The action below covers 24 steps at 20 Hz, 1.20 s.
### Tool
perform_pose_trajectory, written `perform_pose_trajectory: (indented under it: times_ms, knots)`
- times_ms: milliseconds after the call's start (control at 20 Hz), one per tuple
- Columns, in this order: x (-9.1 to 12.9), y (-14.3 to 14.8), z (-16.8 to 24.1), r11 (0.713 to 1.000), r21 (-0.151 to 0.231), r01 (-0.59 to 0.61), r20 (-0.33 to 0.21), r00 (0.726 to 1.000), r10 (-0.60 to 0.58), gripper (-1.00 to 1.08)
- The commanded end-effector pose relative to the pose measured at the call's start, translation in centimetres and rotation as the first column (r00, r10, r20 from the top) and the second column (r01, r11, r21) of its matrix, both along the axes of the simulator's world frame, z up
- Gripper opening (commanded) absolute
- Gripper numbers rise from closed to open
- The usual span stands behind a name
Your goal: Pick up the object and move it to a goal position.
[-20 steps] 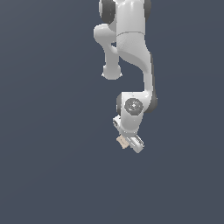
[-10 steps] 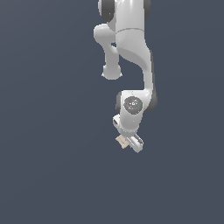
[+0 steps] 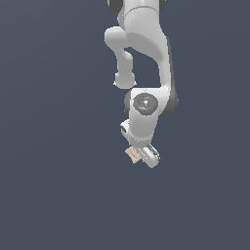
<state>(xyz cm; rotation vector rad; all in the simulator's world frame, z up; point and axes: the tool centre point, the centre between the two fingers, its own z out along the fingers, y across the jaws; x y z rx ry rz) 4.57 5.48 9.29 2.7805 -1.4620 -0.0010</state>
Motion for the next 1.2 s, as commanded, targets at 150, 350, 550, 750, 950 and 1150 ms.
perform_pose_trajectory:
  times_ms: [150,350,550,750,950,1150]
  knots:
    - [1.2,-1.7,5.8,1.000,0.000,0.001,0.001,1.000,-0.001,-1.00]
    - [2.2,-3.1,10.2,1.000,-0.001,0.001,0.001,1.000,-0.001,-1.00]
    - [3.1,-4.3,14.4,1.000,-0.001,0.001,0.001,1.000,-0.001,-1.00]
    - [4.1,-5.4,18.3,1.000,-0.001,0.001,0.001,1.000,-0.001,-1.00]
    - [4.9,-6.4,21.5,1.000,-0.001,0.000,0.001,1.000,0.000,-1.00]
    - [5.6,-7.1,24.2,1.000,-0.001,0.000,0.001,1.000,0.000,-1.00]
